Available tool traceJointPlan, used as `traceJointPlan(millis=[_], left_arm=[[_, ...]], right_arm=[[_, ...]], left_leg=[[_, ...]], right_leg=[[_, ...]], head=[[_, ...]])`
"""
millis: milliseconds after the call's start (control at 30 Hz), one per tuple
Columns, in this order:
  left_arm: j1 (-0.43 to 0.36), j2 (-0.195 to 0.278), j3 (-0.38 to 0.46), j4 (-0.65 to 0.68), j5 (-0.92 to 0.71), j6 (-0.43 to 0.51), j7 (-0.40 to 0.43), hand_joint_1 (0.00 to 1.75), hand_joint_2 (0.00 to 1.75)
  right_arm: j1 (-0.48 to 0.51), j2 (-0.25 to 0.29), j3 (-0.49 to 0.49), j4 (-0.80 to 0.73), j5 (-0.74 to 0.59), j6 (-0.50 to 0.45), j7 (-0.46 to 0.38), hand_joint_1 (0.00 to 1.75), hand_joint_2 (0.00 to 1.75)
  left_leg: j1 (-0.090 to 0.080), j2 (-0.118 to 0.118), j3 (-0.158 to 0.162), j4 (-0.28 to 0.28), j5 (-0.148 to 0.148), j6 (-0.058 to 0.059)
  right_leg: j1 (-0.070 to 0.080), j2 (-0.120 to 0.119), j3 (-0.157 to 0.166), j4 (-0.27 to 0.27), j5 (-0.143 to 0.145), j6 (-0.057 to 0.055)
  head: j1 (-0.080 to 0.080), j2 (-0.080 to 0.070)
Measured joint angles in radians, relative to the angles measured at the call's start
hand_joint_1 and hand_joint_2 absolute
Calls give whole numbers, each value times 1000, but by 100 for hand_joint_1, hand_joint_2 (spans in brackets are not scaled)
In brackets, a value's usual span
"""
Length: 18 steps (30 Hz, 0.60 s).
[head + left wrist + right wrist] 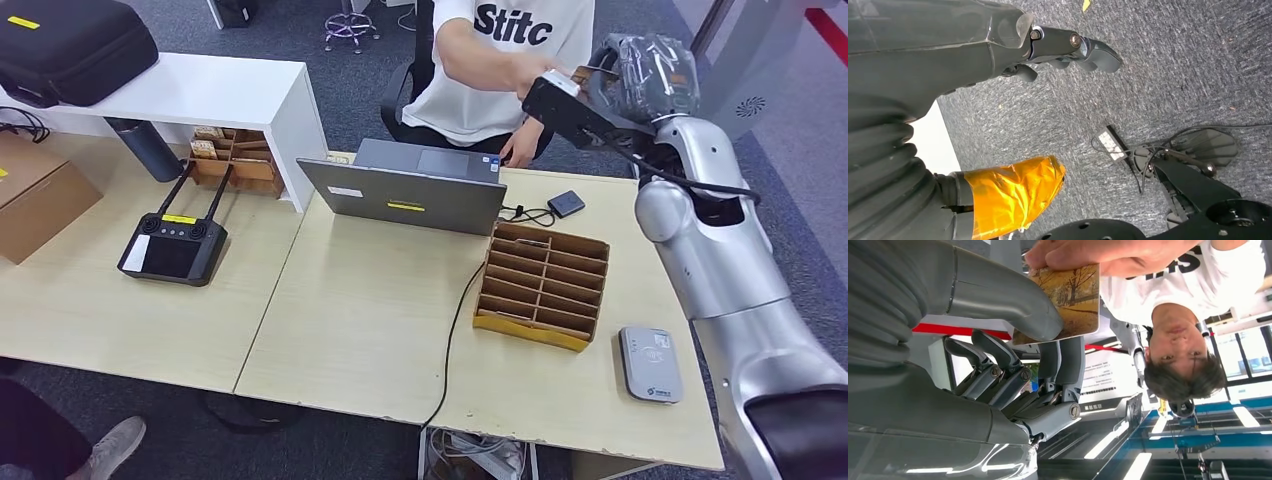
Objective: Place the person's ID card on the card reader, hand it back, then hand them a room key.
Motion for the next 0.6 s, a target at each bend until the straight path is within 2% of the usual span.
traceJointPlan(millis=[200, 333, 600], left_arm=[[-3, 0, 0, 0, 0, 11, -8, 0, 175], [9, 0, 0, 0, 0, 30, -6, 0, 175], [23, 1, 0, 0, 0, 30, -8, 0, 175]], right_arm=[[-1, 13, 15, 48, -13, 4, 2, 171, 175], [9, 17, 26, 63, -7, -2, -14, 0, 175], [56, 20, 40, 18, -46, -54, -43, 0, 175]], left_leg=[[0, 0, 0, 0, -1, 0], [0, 0, 0, 0, -1, 0], [0, 0, 0, 0, -1, 0]], right_leg=[[0, 0, 0, 0, 0, 0], [0, 0, 0, 0, 0, 0], [0, 0, -1, 0, 0, 0]], head=[[0, 0], [0, 0], [0, 0]])
